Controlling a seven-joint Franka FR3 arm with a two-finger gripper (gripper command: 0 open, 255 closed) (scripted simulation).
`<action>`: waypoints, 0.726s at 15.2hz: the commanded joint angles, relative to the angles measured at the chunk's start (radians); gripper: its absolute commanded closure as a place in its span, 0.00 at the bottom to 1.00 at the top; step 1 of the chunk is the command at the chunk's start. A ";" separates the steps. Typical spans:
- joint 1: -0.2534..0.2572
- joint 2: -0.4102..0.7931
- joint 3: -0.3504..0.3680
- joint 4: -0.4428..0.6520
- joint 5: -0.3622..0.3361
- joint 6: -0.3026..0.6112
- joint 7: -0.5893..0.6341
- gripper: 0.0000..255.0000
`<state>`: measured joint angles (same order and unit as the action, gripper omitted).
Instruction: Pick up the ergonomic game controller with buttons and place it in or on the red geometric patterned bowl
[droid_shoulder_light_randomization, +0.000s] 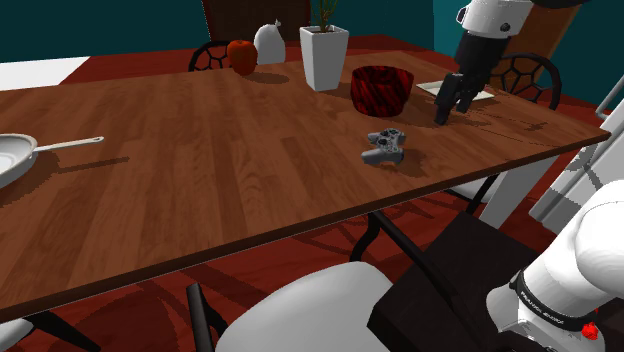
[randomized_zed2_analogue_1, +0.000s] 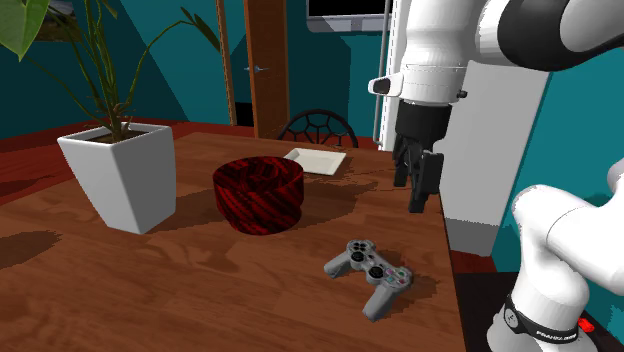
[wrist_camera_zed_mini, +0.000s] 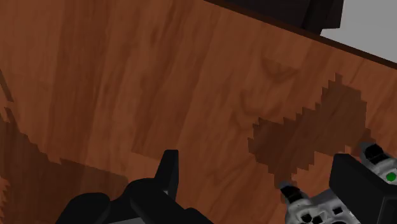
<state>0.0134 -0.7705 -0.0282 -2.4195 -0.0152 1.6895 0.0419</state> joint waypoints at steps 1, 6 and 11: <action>0.000 0.000 0.000 0.000 0.000 0.000 0.000 0.00; 0.043 0.072 0.079 -0.006 0.084 0.081 0.103 0.00; 0.082 0.170 0.156 0.017 0.157 0.168 0.200 0.00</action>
<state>0.0875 -0.6236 0.1111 -2.4123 0.1267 1.8394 0.2206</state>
